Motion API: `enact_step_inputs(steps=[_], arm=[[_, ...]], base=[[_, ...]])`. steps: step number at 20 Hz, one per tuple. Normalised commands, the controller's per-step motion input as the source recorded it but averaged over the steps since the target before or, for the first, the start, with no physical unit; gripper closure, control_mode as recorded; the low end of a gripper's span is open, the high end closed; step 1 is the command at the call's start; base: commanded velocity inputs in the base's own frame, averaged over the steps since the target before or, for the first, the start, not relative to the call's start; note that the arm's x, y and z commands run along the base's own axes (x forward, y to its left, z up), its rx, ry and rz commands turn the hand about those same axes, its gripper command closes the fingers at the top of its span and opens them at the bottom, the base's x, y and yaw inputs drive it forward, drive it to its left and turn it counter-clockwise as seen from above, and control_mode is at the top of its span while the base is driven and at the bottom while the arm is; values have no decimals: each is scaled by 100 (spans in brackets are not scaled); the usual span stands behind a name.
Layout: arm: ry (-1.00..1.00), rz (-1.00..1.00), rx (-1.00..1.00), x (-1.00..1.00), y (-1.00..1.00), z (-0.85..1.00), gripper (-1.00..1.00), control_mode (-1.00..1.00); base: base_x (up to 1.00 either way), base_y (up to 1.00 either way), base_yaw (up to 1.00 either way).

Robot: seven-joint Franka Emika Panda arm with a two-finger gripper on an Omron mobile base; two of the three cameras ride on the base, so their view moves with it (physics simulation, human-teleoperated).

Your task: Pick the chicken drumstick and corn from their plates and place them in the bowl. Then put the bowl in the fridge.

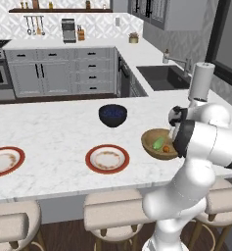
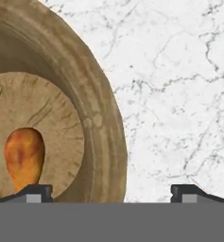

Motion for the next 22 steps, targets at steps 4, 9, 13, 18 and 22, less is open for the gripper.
enact_step_inputs(steps=[4,9,13,18,22], arm=[[2,0,0,26,-4,-36,-100,-100],[4,0,0,18,0,-45,100,-100],[0,0,0,0,2,-12,100,-100],[-1,-2,0,-7,5,0,100,-100],[-7,-22,4,-62,7,27,100,-100]], base=[[0,0,0],[0,0,0],[0,0,0],[0,0,0],[0,0,0]])
